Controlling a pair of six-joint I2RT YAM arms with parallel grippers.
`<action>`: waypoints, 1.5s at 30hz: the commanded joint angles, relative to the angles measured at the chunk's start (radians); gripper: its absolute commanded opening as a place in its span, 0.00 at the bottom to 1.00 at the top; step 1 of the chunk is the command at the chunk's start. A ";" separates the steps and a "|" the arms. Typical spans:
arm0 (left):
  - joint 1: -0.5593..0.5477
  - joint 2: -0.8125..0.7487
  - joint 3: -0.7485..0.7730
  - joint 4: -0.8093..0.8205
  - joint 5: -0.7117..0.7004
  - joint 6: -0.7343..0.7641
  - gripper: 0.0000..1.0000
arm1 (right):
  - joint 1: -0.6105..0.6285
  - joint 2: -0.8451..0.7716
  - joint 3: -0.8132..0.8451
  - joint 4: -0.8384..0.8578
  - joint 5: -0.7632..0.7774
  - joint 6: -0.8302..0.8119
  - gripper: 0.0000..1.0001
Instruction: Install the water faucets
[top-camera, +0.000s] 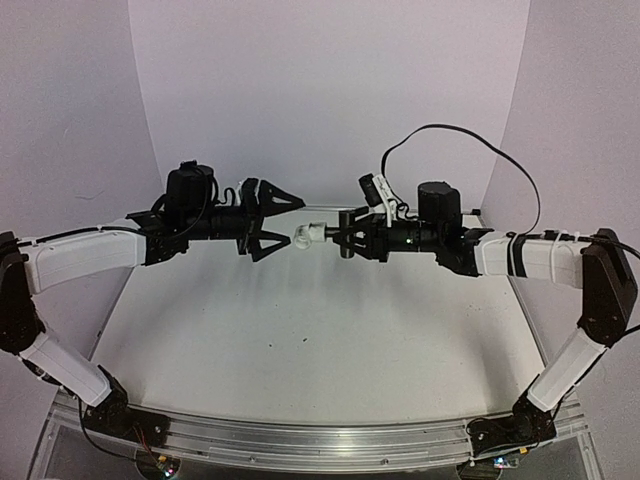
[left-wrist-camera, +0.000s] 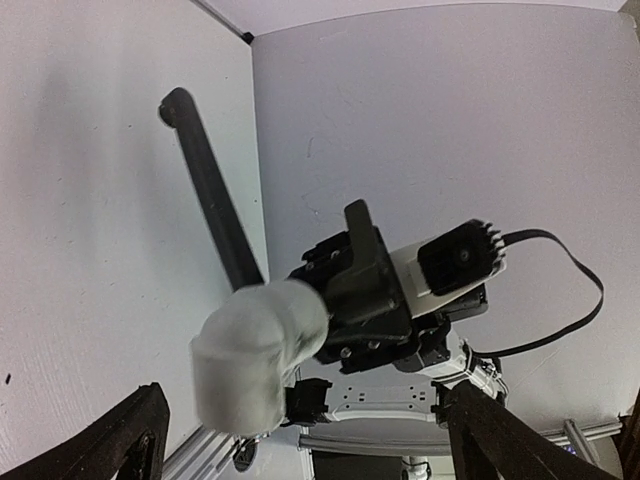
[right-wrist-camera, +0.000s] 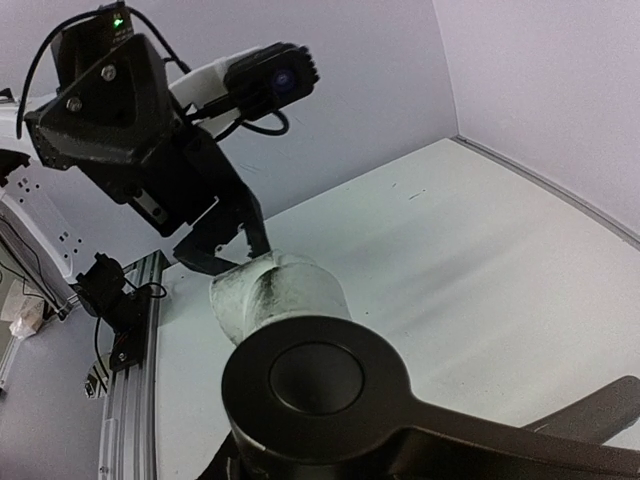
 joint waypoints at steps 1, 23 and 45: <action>-0.020 0.029 0.085 0.043 0.025 0.037 1.00 | 0.056 -0.081 0.063 0.113 0.003 -0.038 0.00; -0.072 0.018 0.142 0.106 0.099 0.731 0.15 | 0.071 -0.065 0.189 0.109 -0.116 0.402 0.00; -0.064 -0.206 -0.136 0.317 -0.151 1.162 0.82 | -0.025 0.013 0.152 0.674 -0.251 1.180 0.00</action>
